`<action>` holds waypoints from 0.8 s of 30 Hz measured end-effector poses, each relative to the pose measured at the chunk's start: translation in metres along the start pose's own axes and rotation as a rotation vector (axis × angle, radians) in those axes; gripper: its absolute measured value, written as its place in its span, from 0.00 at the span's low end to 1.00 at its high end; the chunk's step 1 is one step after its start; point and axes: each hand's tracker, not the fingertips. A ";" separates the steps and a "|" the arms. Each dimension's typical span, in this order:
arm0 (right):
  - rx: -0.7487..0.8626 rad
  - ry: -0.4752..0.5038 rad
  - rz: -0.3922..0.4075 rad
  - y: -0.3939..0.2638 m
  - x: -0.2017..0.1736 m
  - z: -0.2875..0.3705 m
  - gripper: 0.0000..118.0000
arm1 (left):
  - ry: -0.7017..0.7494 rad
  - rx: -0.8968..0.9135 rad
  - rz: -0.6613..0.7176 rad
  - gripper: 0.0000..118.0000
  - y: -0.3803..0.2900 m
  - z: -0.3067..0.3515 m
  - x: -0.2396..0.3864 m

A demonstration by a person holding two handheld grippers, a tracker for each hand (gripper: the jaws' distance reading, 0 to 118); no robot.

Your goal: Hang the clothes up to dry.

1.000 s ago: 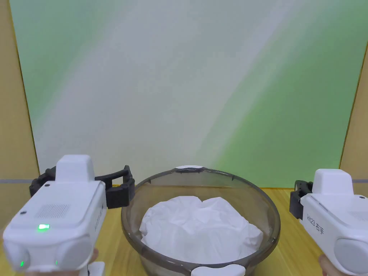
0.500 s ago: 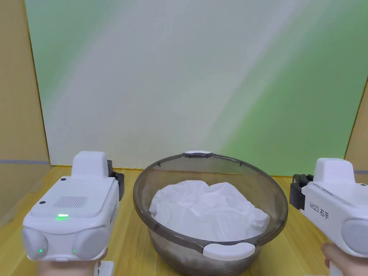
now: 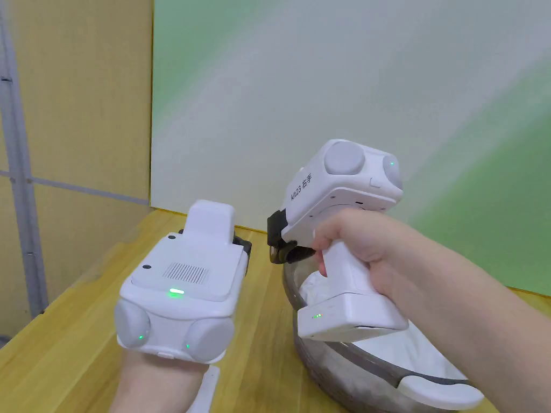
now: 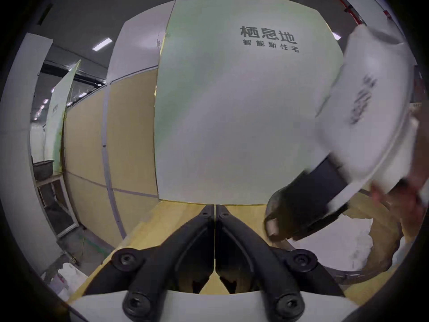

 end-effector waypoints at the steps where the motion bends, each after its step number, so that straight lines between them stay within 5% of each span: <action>1: -0.024 -0.016 -0.011 0.003 -0.005 -0.014 0.00 | 0.011 -0.005 0.012 0.00 -0.001 0.000 -0.005; 5: -0.091 -0.058 0.061 0.006 -0.022 -0.053 0.00 | 0.020 -0.019 0.015 0.00 -0.007 -0.004 -0.017; 11: -0.158 -0.122 0.066 -0.002 -0.006 -0.096 0.00 | 0.018 -0.055 0.002 0.00 -0.017 -0.014 -0.013; 12: -0.149 -0.071 0.105 -0.004 -0.003 -0.098 0.00 | 0.014 -0.061 0.001 0.00 -0.018 -0.015 -0.012; 15: -0.139 -0.203 0.066 -0.012 0.028 -0.084 0.00 | 0.002 -0.067 0.002 0.00 -0.021 -0.019 -0.001; 24: -0.110 -0.319 -0.044 -0.032 0.162 -0.041 0.00 | -0.091 -0.116 0.022 0.00 -0.021 -0.037 0.045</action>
